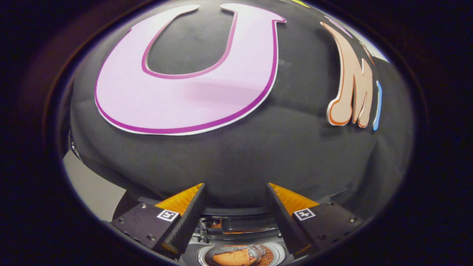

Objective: Put the clothes into the washing machine and then close the washing machine lid.

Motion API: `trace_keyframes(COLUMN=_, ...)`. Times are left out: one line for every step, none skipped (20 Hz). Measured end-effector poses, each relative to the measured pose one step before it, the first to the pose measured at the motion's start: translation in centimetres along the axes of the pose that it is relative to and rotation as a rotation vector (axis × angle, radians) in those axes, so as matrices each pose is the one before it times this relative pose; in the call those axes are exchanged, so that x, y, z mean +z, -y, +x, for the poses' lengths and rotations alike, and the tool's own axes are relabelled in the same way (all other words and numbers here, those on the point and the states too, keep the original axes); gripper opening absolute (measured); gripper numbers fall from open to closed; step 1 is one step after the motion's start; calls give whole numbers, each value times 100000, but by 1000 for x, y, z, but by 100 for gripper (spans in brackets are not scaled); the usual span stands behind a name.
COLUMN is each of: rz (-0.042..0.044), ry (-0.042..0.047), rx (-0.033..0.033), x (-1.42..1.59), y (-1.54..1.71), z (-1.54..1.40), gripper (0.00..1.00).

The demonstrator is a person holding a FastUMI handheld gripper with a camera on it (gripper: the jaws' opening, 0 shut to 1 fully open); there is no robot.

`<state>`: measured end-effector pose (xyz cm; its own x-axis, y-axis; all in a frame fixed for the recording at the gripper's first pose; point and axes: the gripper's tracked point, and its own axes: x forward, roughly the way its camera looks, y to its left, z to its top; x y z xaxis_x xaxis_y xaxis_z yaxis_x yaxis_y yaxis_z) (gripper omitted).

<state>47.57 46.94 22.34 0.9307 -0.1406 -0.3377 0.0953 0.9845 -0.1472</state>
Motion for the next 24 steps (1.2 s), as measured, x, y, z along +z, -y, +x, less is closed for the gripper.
trace_keyframes(rz=2409, ry=-261, rx=798, x=-82, y=-20, z=118, gripper=98)
trace_keyframes(rz=2944, ry=-1245, rx=887, x=-307, y=36, z=200, gripper=98)
trace_keyframes(rz=1921, ry=-306, rx=1054, x=-72, y=-143, z=47, gripper=98)
trace_keyframes(rz=-1274, ry=490, rx=1365, x=181, y=128, z=46, gripper=98)
trace_keyframes(rz=451, ry=-1187, rx=454, x=-51, y=67, z=-130, gripper=98)
trace_keyframes(rz=193, ry=-59, rx=158, x=-80, y=-231, z=98, gripper=98)
trace_keyframes(rz=-409, ry=-279, rx=-36, x=-142, y=61, z=-6, gripper=99)
trace_keyframes(rz=-56, ry=353, rx=-176, x=-1, y=21, z=-6, gripper=99)
trace_keyframes(rz=315, ry=939, rx=-254, x=68, y=30, z=-52, gripper=99)
trace_keyframes(rz=-279, ry=1258, rx=-146, x=115, y=28, z=20, gripper=99)
trace_keyframes(rz=222, ry=1045, rx=14, x=183, y=47, z=-79, gripper=99)
trace_keyframes(rz=214, ry=586, rx=228, x=115, y=-33, z=-66, gripper=99)
trace_keyframes(rz=-233, ry=109, rx=298, x=-107, y=12, z=98, gripper=99)
trace_keyframes(rz=-122, ry=-57, rx=140, x=3, y=21, z=-7, gripper=99)
trace_keyframes(rz=-161, ry=-377, rx=-69, x=-44, y=-35, z=110, gripper=99)
trace_keyframes(rz=-199, ry=-315, rx=-76, x=35, y=0, z=-46, gripper=99)
trace_keyframes(rz=-61, ry=-163, rx=-58, x=-23, y=39, z=73, gripper=99)
trace_keyframes(rz=-126, ry=-49, rx=124, x=-70, y=-24, z=30, gripper=99)
trace_keyframes(rz=34, ry=-136, rx=185, x=-54, y=6, z=-13, gripper=99)
trace_keyframes(rz=-55, ry=154, rx=326, x=60, y=53, z=-102, gripper=99)
trace_keyframes(rz=219, ry=45, rx=272, x=116, y=-23, z=172, gripper=99)
trace_keyframes(rz=-275, ry=213, rx=676, x=75, y=-67, z=146, gripper=99)
trace_keyframes(rz=157, ry=-1247, rx=655, x=-197, y=0, z=76, gripper=99)
trace_keyframes(rz=579, ry=-1430, rx=662, x=-110, y=-16, z=152, gripper=99)
